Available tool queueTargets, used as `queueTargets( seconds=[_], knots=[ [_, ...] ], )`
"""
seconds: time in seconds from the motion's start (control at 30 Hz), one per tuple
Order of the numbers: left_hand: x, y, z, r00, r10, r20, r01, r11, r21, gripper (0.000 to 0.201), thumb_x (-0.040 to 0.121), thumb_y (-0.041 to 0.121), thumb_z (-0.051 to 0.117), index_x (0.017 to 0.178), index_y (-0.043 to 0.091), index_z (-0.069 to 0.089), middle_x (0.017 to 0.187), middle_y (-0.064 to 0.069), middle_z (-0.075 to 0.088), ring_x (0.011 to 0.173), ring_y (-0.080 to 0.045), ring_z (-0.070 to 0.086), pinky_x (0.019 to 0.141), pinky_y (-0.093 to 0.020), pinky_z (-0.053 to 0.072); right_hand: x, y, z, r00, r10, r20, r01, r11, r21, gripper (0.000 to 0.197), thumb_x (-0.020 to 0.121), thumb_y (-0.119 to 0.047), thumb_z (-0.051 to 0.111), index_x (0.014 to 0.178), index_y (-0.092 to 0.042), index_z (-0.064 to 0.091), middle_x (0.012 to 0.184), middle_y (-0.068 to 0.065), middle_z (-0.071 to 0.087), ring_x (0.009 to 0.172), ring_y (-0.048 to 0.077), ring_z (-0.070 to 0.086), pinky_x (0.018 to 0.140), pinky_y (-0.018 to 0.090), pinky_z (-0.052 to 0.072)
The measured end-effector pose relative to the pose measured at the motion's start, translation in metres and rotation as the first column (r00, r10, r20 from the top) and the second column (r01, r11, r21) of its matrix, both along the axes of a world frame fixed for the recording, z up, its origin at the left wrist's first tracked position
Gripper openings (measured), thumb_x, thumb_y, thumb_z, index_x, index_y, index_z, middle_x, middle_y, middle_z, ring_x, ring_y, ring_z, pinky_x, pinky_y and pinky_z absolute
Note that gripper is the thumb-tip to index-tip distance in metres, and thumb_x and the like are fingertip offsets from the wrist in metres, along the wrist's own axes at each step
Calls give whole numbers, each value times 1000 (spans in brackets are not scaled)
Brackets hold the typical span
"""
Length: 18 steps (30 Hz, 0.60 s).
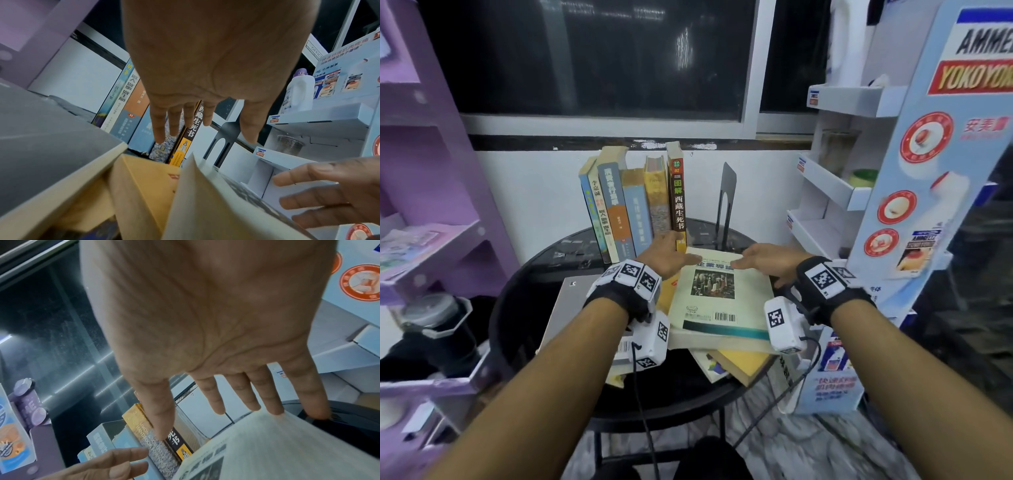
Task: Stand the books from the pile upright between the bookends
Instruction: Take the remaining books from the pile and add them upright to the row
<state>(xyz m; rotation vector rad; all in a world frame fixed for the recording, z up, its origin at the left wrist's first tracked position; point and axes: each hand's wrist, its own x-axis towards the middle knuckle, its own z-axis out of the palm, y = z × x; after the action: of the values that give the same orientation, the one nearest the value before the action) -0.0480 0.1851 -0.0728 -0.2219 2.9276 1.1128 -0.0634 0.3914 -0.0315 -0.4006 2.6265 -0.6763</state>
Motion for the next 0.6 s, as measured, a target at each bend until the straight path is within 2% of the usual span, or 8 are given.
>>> queueTargets(
  seconds=[0.07,0.13,0.2,0.27,0.33,0.47,0.6],
  knots=[
    [2,2,-6,999,5,53,-7,999,37,72,91,41,60,147,12,26,152,-10,32,126,-27,45,98,-33,38,0,0,-5,1000,-31,6,31,1000,7,54,98,-42,49,138,-5,48,142,10,47,128,27,45,88,26,32],
    [4,3,-12,993,4,121,-16,995,95,72,92,41,59,148,13,24,150,-9,36,123,-26,47,91,-30,37,0,1,-10,998,-64,0,64,998,8,54,96,-45,51,135,-6,50,138,10,51,123,27,48,84,28,34],
    [4,3,-16,981,10,196,-45,984,173,74,91,38,61,148,13,22,151,-8,36,129,-27,44,99,-33,38,-2,1,-14,995,-95,1,95,995,7,56,95,-47,54,135,-8,51,137,9,52,121,27,49,84,30,36],
    [6,4,-18,968,12,252,-69,973,221,74,90,36,64,148,13,23,147,-8,41,128,-29,46,106,-39,38,-3,2,-18,994,-111,15,111,994,2,57,93,-48,55,135,-9,51,138,8,52,118,25,50,87,31,37],
    [7,5,-19,959,13,284,-72,977,199,77,88,42,65,147,15,24,145,-6,43,127,-28,47,107,-41,37,-5,4,-21,992,-121,30,121,993,2,57,91,-49,57,133,-11,54,135,6,54,111,23,52,88,32,39],
    [7,6,-19,942,-1,336,-37,993,109,79,85,50,64,147,20,26,147,-3,42,129,-27,44,111,-44,32,-6,7,-23,991,-121,53,119,992,28,57,90,-52,57,131,-13,54,133,4,55,113,23,52,91,32,38],
    [9,11,-12,936,-15,352,14,1000,5,82,87,51,61,151,20,20,149,-3,38,132,-26,40,111,-39,30,-6,8,-23,991,-121,49,119,991,58,45,89,-52,60,117,-18,55,119,3,59,101,23,56,92,34,45]
  ],
)
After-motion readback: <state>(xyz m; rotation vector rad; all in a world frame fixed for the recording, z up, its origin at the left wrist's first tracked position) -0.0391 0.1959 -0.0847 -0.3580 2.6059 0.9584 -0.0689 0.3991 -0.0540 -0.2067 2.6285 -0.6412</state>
